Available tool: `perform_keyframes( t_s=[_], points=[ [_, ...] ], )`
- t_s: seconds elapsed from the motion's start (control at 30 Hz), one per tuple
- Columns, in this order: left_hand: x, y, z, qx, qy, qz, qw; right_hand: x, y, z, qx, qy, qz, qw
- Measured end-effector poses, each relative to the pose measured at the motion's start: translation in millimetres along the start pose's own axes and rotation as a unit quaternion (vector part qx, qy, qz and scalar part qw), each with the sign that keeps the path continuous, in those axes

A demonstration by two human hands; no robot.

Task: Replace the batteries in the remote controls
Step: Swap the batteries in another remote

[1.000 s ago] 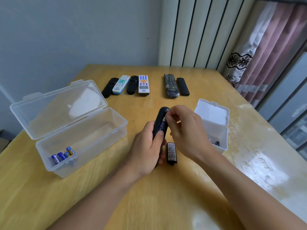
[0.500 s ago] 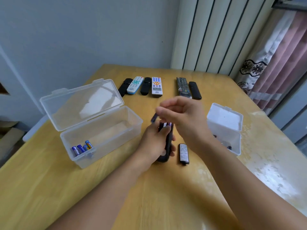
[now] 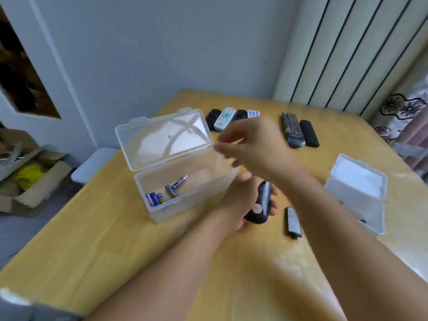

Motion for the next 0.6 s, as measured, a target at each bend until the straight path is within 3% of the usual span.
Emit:
perform_keyframes(
  t_s=[0.07, 0.17, 0.6],
  points=[
    [-2, 5, 8, -0.008, 0.006, -0.028, 1.000, 20, -54, -15, 0.071, -0.013, -0.082, 0.994],
    [-6, 12, 14, -0.019, 0.021, -0.043, 0.999, 54, -91, -38, 0.059, 0.011, -0.164, 0.985],
    [-5, 25, 11, -0.026, 0.106, 0.116, 0.987, 85, -71, -73, 0.054, -0.008, -0.165, 0.985]
  ],
)
Point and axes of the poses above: each hand's wrist, its own z-axis towards the middle knuckle, its own y-axis out of the palm, x = y × z, the point moved 7 cm from there along z, towards the middle knuckle, and after that the axes turned 4 degrees about -x, right-handed, at the moved point
